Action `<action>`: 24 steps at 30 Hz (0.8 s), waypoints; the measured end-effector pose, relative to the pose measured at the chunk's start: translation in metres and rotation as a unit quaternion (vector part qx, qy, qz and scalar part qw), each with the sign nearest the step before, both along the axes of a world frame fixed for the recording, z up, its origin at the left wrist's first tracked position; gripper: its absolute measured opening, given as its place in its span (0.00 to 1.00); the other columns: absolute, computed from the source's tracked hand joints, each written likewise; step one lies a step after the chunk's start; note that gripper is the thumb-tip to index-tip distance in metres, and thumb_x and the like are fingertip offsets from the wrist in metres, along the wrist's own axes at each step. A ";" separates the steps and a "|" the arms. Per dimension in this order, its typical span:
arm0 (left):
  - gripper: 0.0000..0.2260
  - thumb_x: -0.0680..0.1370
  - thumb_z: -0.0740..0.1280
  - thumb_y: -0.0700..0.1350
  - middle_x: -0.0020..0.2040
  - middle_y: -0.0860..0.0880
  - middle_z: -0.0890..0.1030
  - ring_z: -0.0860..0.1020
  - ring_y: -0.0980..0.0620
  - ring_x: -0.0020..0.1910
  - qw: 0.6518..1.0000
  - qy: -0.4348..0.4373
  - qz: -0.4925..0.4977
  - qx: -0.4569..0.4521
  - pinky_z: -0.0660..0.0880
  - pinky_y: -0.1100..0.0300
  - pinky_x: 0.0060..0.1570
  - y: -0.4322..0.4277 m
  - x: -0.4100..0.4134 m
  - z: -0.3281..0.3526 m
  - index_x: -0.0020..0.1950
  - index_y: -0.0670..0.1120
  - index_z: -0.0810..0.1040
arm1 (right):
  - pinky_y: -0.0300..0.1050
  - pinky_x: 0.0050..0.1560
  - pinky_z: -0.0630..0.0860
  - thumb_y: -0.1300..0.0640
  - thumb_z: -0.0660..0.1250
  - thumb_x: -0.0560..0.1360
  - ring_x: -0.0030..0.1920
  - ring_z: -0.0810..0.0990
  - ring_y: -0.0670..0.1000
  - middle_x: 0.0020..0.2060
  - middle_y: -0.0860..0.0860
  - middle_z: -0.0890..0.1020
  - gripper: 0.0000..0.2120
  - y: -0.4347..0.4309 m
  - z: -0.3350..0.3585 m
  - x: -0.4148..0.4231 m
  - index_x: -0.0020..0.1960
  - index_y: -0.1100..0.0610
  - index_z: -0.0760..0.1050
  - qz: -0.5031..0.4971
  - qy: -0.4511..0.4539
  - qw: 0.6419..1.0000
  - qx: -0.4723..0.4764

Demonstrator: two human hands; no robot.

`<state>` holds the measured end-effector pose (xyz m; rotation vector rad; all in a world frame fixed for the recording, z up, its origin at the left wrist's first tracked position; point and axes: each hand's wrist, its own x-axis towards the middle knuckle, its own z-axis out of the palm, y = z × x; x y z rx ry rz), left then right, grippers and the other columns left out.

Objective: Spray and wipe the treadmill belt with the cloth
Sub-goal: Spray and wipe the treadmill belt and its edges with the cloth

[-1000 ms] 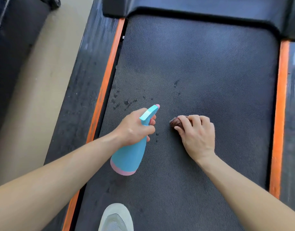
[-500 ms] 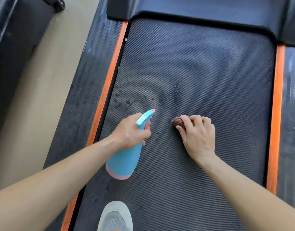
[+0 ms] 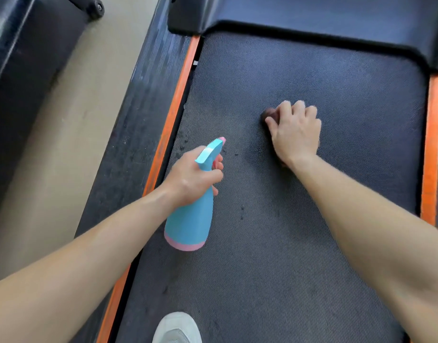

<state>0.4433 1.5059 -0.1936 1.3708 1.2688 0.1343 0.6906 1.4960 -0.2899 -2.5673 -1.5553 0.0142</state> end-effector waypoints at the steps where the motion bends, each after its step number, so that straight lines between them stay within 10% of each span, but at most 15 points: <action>1: 0.20 0.72 0.70 0.40 0.48 0.51 0.82 0.82 0.50 0.33 1.000 -0.009 0.009 -0.002 0.80 0.60 0.37 0.003 0.001 0.001 0.63 0.53 0.80 | 0.59 0.47 0.73 0.39 0.61 0.80 0.54 0.74 0.64 0.54 0.60 0.77 0.20 -0.021 0.000 -0.014 0.57 0.56 0.74 0.039 -0.016 0.999 0.016; 6: 0.17 0.77 0.68 0.34 0.51 0.48 0.82 0.82 0.50 0.32 1.000 0.003 0.011 0.003 0.77 0.66 0.33 0.012 -0.001 0.002 0.64 0.47 0.80 | 0.57 0.41 0.72 0.40 0.63 0.80 0.46 0.75 0.62 0.45 0.57 0.77 0.17 -0.110 -0.010 -0.054 0.51 0.54 0.76 0.256 -0.012 0.966 0.040; 13: 0.22 0.69 0.68 0.42 0.47 0.54 0.82 0.83 0.48 0.32 1.000 0.000 0.014 0.003 0.83 0.55 0.42 0.010 -0.017 -0.008 0.63 0.49 0.80 | 0.61 0.50 0.74 0.39 0.62 0.80 0.57 0.74 0.66 0.56 0.63 0.76 0.21 0.022 0.001 0.011 0.59 0.57 0.73 0.070 -0.033 0.997 0.006; 24: 0.22 0.71 0.69 0.41 0.50 0.50 0.82 0.83 0.47 0.31 1.000 0.004 0.017 -0.005 0.80 0.61 0.38 0.009 -0.026 -0.012 0.66 0.47 0.79 | 0.57 0.40 0.73 0.40 0.65 0.78 0.45 0.75 0.62 0.46 0.58 0.76 0.18 -0.078 -0.011 -0.047 0.50 0.56 0.74 0.278 -0.050 0.959 0.037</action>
